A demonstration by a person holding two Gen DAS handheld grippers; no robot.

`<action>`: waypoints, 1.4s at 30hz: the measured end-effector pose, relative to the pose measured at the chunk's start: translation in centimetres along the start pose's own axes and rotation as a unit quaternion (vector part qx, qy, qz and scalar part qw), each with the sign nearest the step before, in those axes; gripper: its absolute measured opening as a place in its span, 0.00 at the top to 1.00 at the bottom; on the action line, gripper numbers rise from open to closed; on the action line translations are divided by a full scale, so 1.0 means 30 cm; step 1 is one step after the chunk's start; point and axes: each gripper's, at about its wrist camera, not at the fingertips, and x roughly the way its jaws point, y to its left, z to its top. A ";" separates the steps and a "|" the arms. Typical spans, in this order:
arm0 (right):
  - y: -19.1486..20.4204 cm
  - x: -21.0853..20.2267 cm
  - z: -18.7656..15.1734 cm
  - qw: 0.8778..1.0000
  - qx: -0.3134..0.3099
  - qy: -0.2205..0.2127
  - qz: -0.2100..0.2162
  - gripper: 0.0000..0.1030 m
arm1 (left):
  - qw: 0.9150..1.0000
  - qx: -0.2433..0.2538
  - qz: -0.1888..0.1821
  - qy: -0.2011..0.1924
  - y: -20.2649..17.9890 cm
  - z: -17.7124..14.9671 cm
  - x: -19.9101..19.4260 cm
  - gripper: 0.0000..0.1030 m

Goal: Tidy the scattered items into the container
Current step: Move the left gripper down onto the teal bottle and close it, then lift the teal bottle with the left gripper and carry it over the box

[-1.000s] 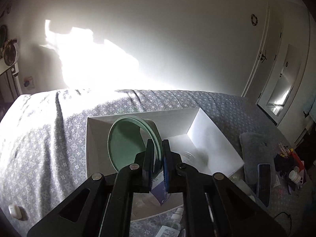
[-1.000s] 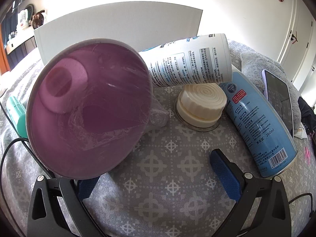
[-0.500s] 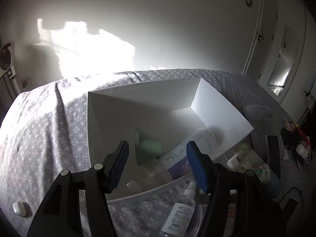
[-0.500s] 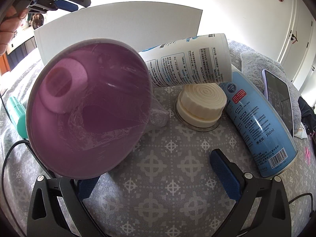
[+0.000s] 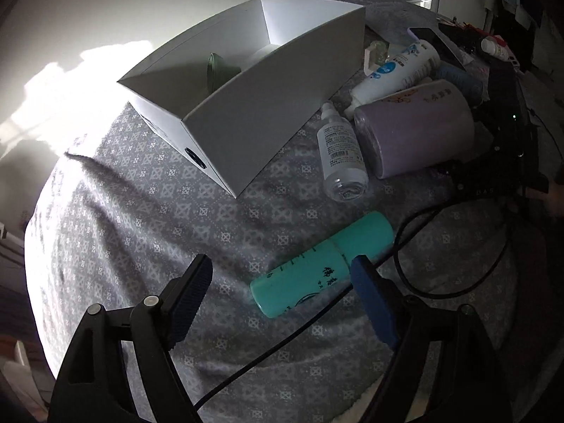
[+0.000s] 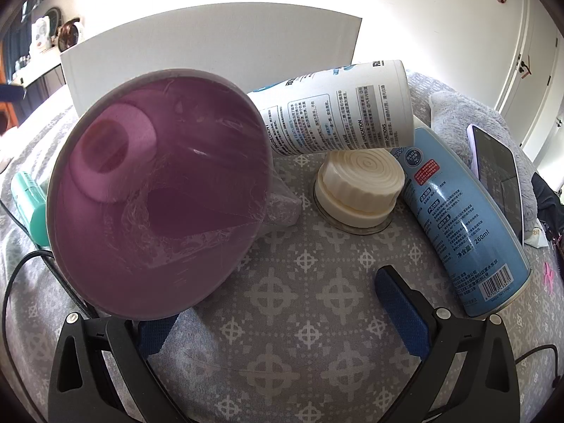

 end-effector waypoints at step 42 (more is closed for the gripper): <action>0.006 0.002 -0.001 1.000 0.000 0.000 0.000 0.00 | 0.987 -0.054 -0.150 0.018 -0.137 -0.173 0.042 0.67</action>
